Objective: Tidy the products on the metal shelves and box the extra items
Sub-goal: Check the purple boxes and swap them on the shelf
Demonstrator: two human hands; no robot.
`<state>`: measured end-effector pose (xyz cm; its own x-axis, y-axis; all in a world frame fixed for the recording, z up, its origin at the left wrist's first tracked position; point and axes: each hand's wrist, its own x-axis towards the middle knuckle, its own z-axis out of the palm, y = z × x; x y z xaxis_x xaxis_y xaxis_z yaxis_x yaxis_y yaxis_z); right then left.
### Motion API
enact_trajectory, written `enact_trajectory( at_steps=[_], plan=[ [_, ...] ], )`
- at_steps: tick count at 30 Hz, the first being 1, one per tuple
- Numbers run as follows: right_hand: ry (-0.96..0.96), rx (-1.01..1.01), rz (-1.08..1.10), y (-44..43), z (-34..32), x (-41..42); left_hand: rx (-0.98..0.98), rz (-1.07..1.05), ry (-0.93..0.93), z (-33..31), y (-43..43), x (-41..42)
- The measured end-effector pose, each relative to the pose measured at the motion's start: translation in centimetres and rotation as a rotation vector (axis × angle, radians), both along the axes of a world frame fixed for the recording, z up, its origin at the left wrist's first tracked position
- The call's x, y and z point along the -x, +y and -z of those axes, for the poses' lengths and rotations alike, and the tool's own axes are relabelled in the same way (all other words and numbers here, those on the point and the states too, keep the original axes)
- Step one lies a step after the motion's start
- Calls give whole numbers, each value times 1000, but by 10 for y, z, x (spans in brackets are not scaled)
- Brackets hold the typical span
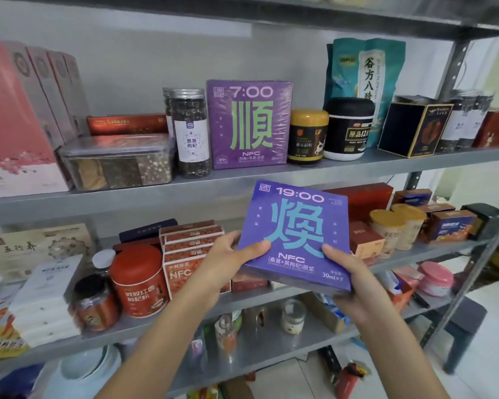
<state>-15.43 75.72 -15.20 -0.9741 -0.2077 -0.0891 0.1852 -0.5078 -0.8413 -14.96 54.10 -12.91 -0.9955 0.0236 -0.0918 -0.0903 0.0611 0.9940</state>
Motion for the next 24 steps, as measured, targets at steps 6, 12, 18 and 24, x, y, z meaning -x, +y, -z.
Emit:
enact_trajectory(
  at_steps=[6,12,18,24],
  plan=[
    [-61,-107,207,-7,14,-12,995,208,569,38,9,-12],
    [-130,-152,197,-17,17,-18,1218,-71,990,58,23,-15],
    [-155,-8,137,-18,29,-9,794,-190,758,67,20,-12],
    [-176,61,48,-32,70,-5,17,-120,266,69,37,-18]
  ],
)
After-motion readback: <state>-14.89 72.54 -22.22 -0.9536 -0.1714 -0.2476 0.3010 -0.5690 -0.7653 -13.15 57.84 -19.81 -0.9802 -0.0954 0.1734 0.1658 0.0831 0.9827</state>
